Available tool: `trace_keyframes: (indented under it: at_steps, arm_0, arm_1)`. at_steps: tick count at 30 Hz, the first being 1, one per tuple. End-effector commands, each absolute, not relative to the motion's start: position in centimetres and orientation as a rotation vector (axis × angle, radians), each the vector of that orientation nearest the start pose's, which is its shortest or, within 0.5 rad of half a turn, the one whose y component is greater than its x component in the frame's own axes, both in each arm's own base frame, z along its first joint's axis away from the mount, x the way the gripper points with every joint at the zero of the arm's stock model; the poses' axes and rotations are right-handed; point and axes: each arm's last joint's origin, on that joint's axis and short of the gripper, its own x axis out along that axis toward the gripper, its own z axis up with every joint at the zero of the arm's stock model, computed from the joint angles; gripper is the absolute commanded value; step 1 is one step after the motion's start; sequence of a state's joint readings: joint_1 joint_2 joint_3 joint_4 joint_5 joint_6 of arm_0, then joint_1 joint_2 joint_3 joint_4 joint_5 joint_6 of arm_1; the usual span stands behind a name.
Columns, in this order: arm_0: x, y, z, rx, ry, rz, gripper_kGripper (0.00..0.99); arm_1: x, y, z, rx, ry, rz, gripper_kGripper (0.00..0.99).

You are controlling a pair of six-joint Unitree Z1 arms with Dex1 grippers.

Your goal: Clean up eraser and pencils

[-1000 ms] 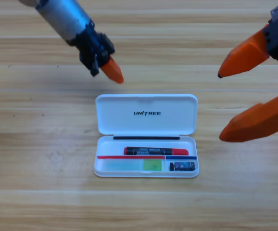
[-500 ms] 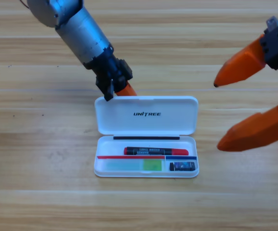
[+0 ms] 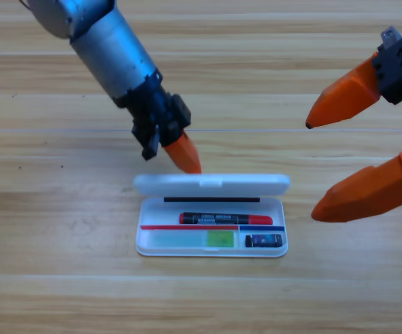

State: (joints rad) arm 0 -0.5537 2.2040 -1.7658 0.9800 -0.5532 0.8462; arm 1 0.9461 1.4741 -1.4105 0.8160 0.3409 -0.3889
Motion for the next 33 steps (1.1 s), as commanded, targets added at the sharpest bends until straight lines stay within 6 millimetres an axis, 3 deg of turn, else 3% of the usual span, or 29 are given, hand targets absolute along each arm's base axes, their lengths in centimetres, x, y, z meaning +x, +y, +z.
trace_keyframes:
  at_steps: [1, 23, 26, 33]
  arm_0:
    - [34.5, -27.1, 21.1, 0.666, 1.036, -1.515, 0.0]
    - [31.0, -28.5, 15.3, 0.807, 1.083, -1.469, 0.0]
    - [30.8, -28.2, 18.0, 0.813, 1.034, -1.437, 0.0]
    - [28.8, -26.8, 32.6, 0.775, 0.847, -1.443, 0.0]
  arm_1:
    - [13.0, 22.1, 40.2, -0.59, 0.655, 1.409, 0.99]
    - [13.1, 22.3, 39.9, -0.589, 0.664, 1.415, 0.99]
    - [13.1, 22.3, 39.9, -0.588, 0.665, 1.414, 0.99]
    - [13.1, 22.3, 39.9, -0.587, 0.668, 1.412, 0.99]
